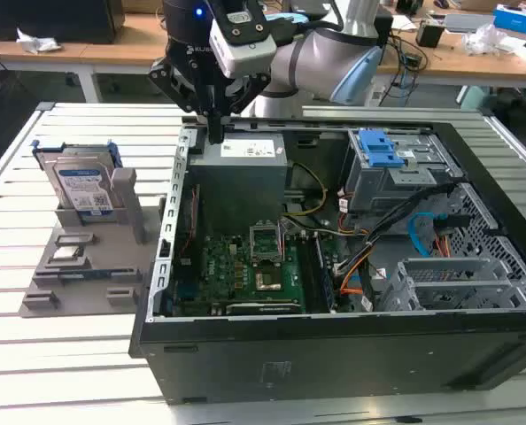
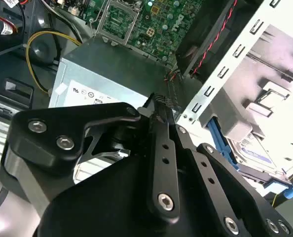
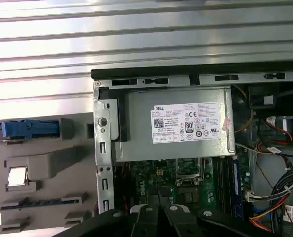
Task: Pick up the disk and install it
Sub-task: 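Reach for the disk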
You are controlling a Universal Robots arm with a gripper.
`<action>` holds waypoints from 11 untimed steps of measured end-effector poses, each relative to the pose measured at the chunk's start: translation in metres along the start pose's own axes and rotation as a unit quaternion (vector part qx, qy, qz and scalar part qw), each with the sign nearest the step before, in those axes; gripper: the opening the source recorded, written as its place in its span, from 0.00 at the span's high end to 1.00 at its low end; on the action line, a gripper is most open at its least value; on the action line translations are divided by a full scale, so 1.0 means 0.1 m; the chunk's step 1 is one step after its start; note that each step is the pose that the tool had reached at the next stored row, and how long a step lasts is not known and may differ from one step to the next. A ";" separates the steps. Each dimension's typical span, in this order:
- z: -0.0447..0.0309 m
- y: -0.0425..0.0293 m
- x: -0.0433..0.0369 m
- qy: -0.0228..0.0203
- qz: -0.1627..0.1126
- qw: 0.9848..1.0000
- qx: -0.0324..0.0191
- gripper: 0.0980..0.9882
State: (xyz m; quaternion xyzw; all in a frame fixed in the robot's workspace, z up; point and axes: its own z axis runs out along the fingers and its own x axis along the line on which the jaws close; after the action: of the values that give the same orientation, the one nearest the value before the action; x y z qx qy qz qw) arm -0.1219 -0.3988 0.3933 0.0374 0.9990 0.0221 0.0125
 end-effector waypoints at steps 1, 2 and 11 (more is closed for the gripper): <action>-0.001 -0.002 0.030 0.000 0.000 1.000 0.000 0.99; -0.002 -0.004 0.045 0.000 0.000 1.000 0.000 0.99; -0.006 -0.018 0.237 0.000 0.000 1.000 0.000 0.99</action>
State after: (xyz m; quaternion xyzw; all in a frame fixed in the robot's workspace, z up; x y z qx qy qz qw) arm -0.1457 -0.3989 0.3933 0.0374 0.9990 0.0221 0.0125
